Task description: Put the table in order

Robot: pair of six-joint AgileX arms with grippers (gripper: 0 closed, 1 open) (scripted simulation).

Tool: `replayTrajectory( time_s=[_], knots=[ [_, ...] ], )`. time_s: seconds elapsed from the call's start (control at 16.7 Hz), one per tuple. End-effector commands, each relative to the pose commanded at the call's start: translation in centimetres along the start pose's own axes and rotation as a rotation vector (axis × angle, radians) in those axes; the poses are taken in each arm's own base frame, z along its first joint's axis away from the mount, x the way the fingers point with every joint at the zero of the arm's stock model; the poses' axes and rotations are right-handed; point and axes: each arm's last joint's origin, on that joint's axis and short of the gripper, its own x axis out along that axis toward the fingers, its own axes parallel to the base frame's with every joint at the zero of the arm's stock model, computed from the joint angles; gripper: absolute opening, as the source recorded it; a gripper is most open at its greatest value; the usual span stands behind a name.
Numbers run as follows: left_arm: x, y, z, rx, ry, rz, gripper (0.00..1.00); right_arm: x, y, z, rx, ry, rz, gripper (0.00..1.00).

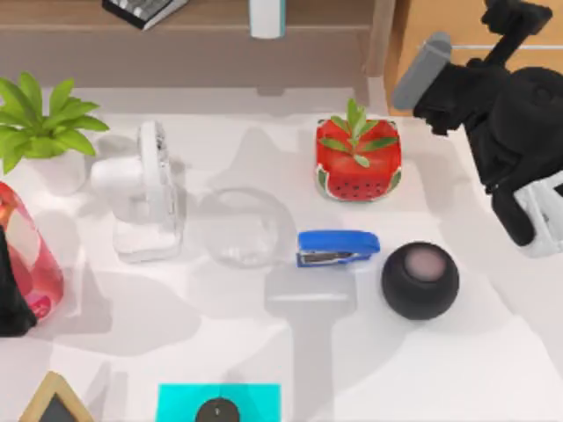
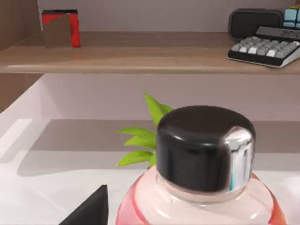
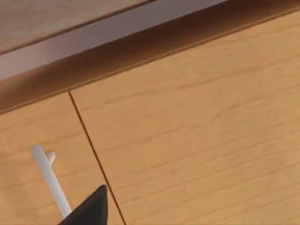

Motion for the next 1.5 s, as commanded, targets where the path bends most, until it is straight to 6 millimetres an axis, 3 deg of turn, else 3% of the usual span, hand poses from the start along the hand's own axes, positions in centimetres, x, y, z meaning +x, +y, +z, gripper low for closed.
replayTrajectory(
  time_s=[0.36, 0.54, 0.72, 1.08, 1.5],
  knots=[
    [0.0, 0.0, 0.0, 0.000, 0.000, 0.000, 1.00, 0.6, -3.1, 11.3, 0.563, -0.111, -0.043, 1.00],
    [0.0, 0.0, 0.0, 0.000, 0.000, 0.000, 1.00, 1.4, -3.2, 15.9, 0.833, -0.090, -0.024, 1.00],
    [0.0, 0.0, 0.0, 0.000, 0.000, 0.000, 1.00, 2.4, -2.4, 19.0, 1.042, -0.019, -0.011, 1.00],
    [0.0, 0.0, 0.0, 0.000, 0.000, 0.000, 1.00, 3.4, 1.0, 21.9, 1.232, 0.118, -0.010, 1.00],
    [0.0, 0.0, 0.0, 0.000, 0.000, 0.000, 1.00, 3.6, 1.2, 21.8, 1.239, 0.128, -0.011, 1.00]
  ],
)
